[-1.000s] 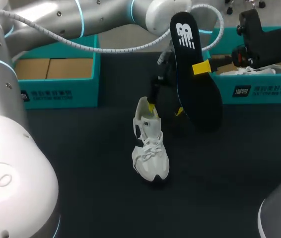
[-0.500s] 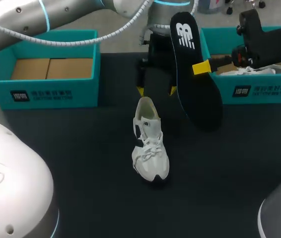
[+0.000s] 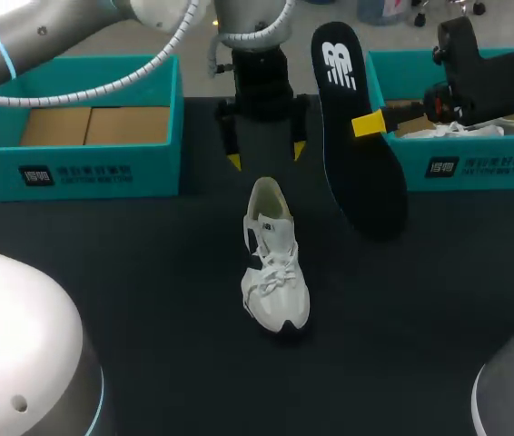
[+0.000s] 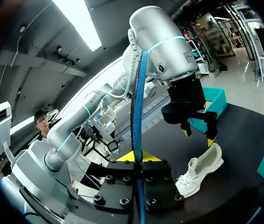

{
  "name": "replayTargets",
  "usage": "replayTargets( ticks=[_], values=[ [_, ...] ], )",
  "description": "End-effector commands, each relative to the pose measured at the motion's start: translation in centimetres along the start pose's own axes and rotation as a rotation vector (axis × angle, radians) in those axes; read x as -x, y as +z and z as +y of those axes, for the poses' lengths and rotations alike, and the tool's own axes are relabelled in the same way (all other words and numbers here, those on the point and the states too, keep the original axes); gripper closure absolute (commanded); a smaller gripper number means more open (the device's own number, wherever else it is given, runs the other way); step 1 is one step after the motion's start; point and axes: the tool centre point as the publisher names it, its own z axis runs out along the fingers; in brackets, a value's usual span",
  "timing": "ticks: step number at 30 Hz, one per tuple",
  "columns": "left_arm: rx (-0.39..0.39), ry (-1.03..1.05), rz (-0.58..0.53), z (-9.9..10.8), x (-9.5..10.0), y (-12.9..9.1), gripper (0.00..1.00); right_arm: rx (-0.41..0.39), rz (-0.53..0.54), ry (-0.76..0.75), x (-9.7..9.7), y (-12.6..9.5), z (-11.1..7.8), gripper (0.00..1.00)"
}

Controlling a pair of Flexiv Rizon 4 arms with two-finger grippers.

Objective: Take the shoe out of the shoebox, open the shoe tongue, remove and reinsert the insole, then place the shoe into the shoebox

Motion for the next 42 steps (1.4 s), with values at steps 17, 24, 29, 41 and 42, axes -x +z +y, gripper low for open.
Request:
replayTargets(
  ticks=[17, 24, 29, 41, 42],
  values=[
    [-0.002, -0.066, -0.713, 1.7, 0.2, -6.5, 0.0, 0.013, 0.059, 0.25, 3.3, -0.9, 3.0, 1.0],
    [0.023, -0.05, -0.856, 1.6, 1.3, -9.0, 0.0, 0.016, 0.033, 0.373, 6.4, -2.1, 5.9, 1.0],
    [0.045, -0.026, -0.981, 1.0, 2.0, -10.6, 0.0, 0.12, 0.007, 0.484, 9.1, -2.6, 7.6, 1.0],
    [0.031, 0.084, -1.146, -0.1, 2.5, -14.4, 0.0, 0.178, 0.008, 0.564, 11.3, -2.8, 8.8, 1.0],
    [0.023, 0.095, -1.152, -0.2, 2.6, -14.7, 0.0, 0.178, 0.008, 0.564, 11.3, -2.8, 8.8, 1.0]
  ],
)
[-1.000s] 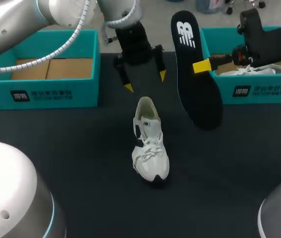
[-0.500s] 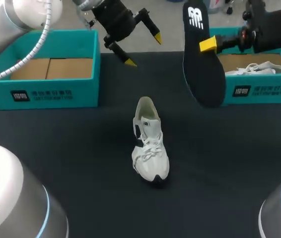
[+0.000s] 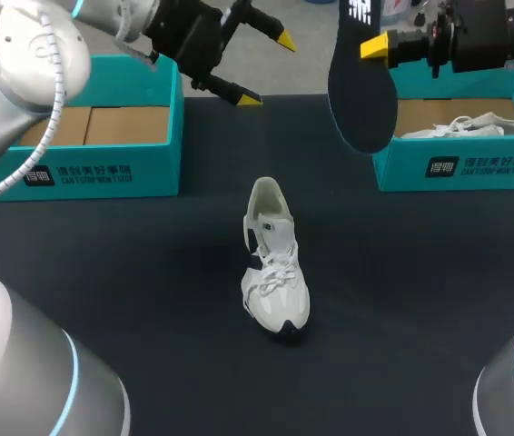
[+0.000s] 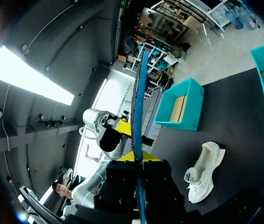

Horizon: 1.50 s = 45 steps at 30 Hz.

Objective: Take the shoe out of the shoebox, open the shoe tongue, remove and reinsert the insole, then place the shoe into the shoebox

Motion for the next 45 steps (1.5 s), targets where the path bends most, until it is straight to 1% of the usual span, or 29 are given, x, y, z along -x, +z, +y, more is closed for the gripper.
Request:
replayTargets(
  ticks=[1, 8, 14, 16, 17, 18, 20, 22, 23, 24, 25, 28, 30, 32, 33, 35, 36, 38, 39, 41, 45],
  values=[
    [-0.021, 0.025, -0.207, -0.3, 0.3, -0.5, 0.0, -0.003, -0.003, 0.002, 0.0, 0.1, 0.2, 1.0],
    [-0.051, 0.091, -0.219, -1.6, 2.0, -1.0, 0.0, -0.003, -0.003, 0.002, 0.0, 0.1, 0.2, 1.0],
    [-0.043, 0.155, -0.244, -2.7, 2.3, -0.8, 0.0, -0.003, -0.003, 0.002, 0.0, 0.1, 0.2, 1.0],
    [-0.041, 0.159, -0.245, -2.6, 2.3, -0.7, 0.0, 0.095, 0.041, 0.167, 0.3, 0.4, 0.9, 1.0],
    [-0.043, 0.158, -0.245, -2.5, 2.2, -0.6, 0.0, 0.109, 0.05, 0.216, 0.4, 0.6, 1.3, 1.0],
    [-0.047, 0.158, -0.253, -2.4, 2.2, -0.5, 0.0, 0.091, 0.041, 0.231, 0.5, 0.9, 1.7, 1.0],
    [-0.049, 0.16, -0.278, -2.2, 2.3, -0.4, 0.0, 0.095, 0.024, 0.29, 0.6, 1.5, 2.4, 1.0],
    [-0.047, 0.162, -0.306, -2.0, 2.5, -0.5, 0.0, 0.118, 0.042, 0.352, 0.5, 2.0, 3.3, 1.0],
    [-0.046, 0.166, -0.321, -2.0, 2.7, -0.6, 0.0, 0.118, 0.042, 0.36, 0.5, 2.2, 3.7, 1.0],
    [-0.04, 0.173, -0.34, -2.0, 3.0, -0.7, 0.0, 0.1, 0.036, 0.357, 0.4, 2.5, 4.0, 1.0],
    [-0.041, 0.182, -0.357, -2.2, 3.2, -0.9, 0.0, 0.11, 0.032, 0.374, 0.2, 2.7, 4.3, 1.0],
    [-0.042, 0.201, -0.391, -2.4, 3.9, -1.3, 0.0, 0.096, 0.04, 0.412, -0.2, 3.2, 5.1, 1.0],
    [-0.041, 0.215, -0.403, -2.5, 4.1, -1.3, 0.0, 0.068, 0.029, 0.424, -0.4, 3.5, 5.4, 1.0],
    [-0.048, 0.225, -0.413, -2.5, 4.2, -1.2, 0.0, 0.06, 0.024, 0.427, -0.7, 3.8, 5.7, 1.0],
    [-0.05, 0.228, -0.419, -2.5, 4.2, -1.2, 0.03, 0.058, 0.026, 0.423, -0.9, 4.1, 5.9, 1.0],
    [-0.056, 0.228, -0.427, -2.5, 4.2, -1.1, 0.04, 0.055, 0.028, 0.415, -1.1, 4.5, 6.1, 1.0],
    [-0.058, 0.229, -0.435, -2.5, 4.2, -1.1, 0.06, 0.052, 0.027, 0.408, -1.2, 4.7, 6.2, 1.0],
    [-0.063, 0.232, -0.454, -2.6, 4.3, -1.1, 0.19, 0.05, 0.029, 0.408, -1.4, 5.1, 6.2, 1.0],
    [-0.063, 0.232, -0.46, -2.6, 4.3, -1.1, 0.22, 0.046, 0.03, 0.407, -1.5, 5.3, 6.1, 1.0],
    [-0.066, 0.233, -0.476, -2.7, 4.4, -1.0, 0.2, 0.041, 0.029, 0.408, -1.6, 5.6, 6.0, 1.0],
    [-0.072, 0.236, -0.501, -2.8, 4.7, -0.8, 0.28, 0.039, 0.036, 0.423, -1.7, 6.4, 5.6, 1.0]
  ],
)
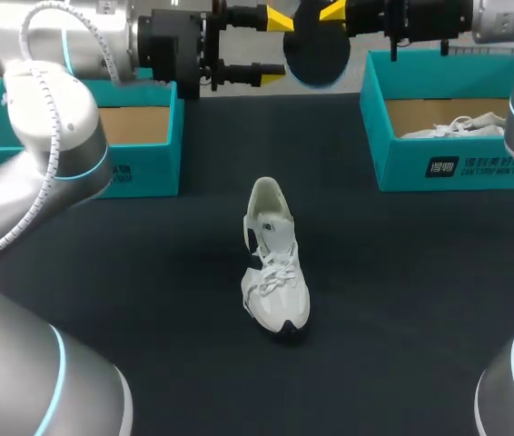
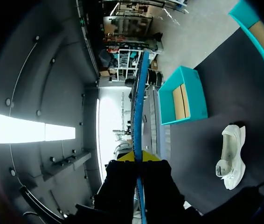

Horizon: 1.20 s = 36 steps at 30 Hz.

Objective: Take the shoe out of the shoebox, open the shoe tongue, remove and reinsert the insole, then place the shoe into the shoebox

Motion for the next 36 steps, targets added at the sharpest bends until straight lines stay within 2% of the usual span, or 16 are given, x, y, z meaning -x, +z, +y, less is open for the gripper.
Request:
replayTargets(
  ticks=[1, 3, 5, 9, 19, 25, 28, 29, 32, 33, 34, 35, 36],
  values=[
    [0.003, 0.006, -0.024, -0.1, -0.2, 0.6, 0.27, 0.003, 0.002, 0.007, 0.0, 1.0, 0.0, 1.0],
    [0.0, 0.008, -0.031, -0.2, -0.2, 0.7, 0.37, 0.001, 0.003, 0.009, 0.0, 1.4, -0.2, 1.0],
    [0.001, 0.008, -0.033, -0.1, -0.3, 0.9, 0.38, -0.006, -0.003, 0.012, 0.0, 1.6, -0.3, 1.0],
    [0.011, 0.014, -0.039, 0.3, -0.5, 0.9, 0.51, -0.016, -0.009, 0.018, 0.1, 1.9, -1.0, 1.0],
    [0.028, 0.027, -0.054, 0.5, -0.4, 0.8, 0.6, -0.042, -0.01, 0.034, 0.1, 2.2, -2.5, 1.0],
    [0.028, 0.028, -0.069, 0.3, -0.3, 0.9, 0.73, -0.041, -0.005, 0.041, 0.2, 2.5, -2.6, 1.0],
    [0.026, 0.025, -0.077, 0.3, -0.4, 1.0, 0.97, -0.043, -0.002, 0.046, 0.3, 2.7, -2.7, 1.0],
    [0.026, 0.024, -0.078, 0.2, -0.4, 1.0, 1.0, -0.044, -0.001, 0.047, 0.3, 2.8, -2.7, 1.0],
    [0.026, 0.024, -0.08, 0.1, -0.4, 1.0, 1.0, -0.035, 0.007, 0.05, 0.4, 2.8, -2.8, 1.0],
    [0.026, 0.024, -0.081, 0.1, -0.4, 1.0, 1.0, -0.026, 0.013, 0.049, 0.4, 2.8, -2.8, 0.91],
    [0.025, 0.023, -0.081, 0.1, -0.4, 0.9, 1.0, -0.016, 0.019, 0.047, 0.4, 2.8, -2.7, 0.75],
    [0.025, 0.023, -0.082, 0.0, -0.4, 0.9, 1.0, -0.01, 0.021, 0.046, 0.4, 2.7, -2.6, 0.52],
    [0.026, 0.023, -0.083, 0.0, -0.4, 0.8, 1.0, 0.003, 0.028, 0.046, 0.3, 2.5, -2.4, 0.21]
  ],
)
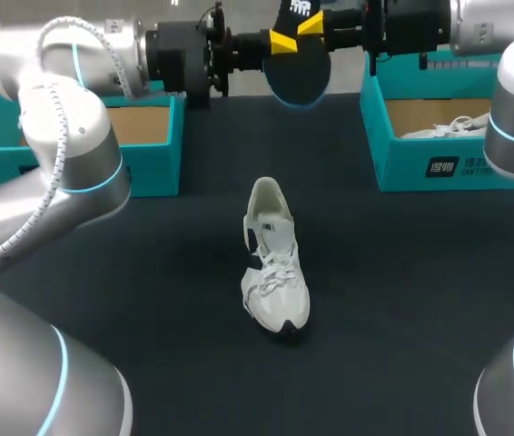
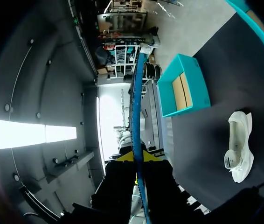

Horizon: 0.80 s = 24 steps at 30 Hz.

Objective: Take the shoe out of the shoebox, open the shoe tongue, remove and reinsert the insole, then place the shoe into the shoebox

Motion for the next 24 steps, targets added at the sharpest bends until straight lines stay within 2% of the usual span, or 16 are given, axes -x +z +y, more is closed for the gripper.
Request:
replayTargets(
  ticks=[1, 6, 12, 20, 22, 24],
  values=[
    [0.005, 0.002, -0.002, -0.3, -0.1, -0.1, 1.0, 0.048, 0.028, -0.005, 0.1, -0.2, 0.0, 0.0],
    [0.012, -0.005, -0.001, -0.4, -0.1, -0.6, 1.0, 0.103, 0.08, -0.02, 0.0, -1.8, 0.9, 0.0],
    [0.018, -0.014, -0.004, -0.4, 0.0, -1.4, 1.0, 0.127, 0.076, -0.041, 0.9, -4.1, 1.4, 0.0],
    [0.017, -0.032, -0.003, -0.6, -0.2, -1.9, 1.0, 0.085, -0.013, -0.157, 2.0, -7.5, 1.8, 0.0],
    [0.016, -0.035, -0.003, -0.7, -0.1, -2.1, 1.0, 0.136, -0.024, -0.245, 2.2, -8.5, 2.2, 0.0],
    [0.016, -0.038, -0.004, -0.8, -0.1, -2.2, 1.0, 0.136, -0.024, -0.245, 2.2, -8.5, 2.2, 0.0]
  ],
)
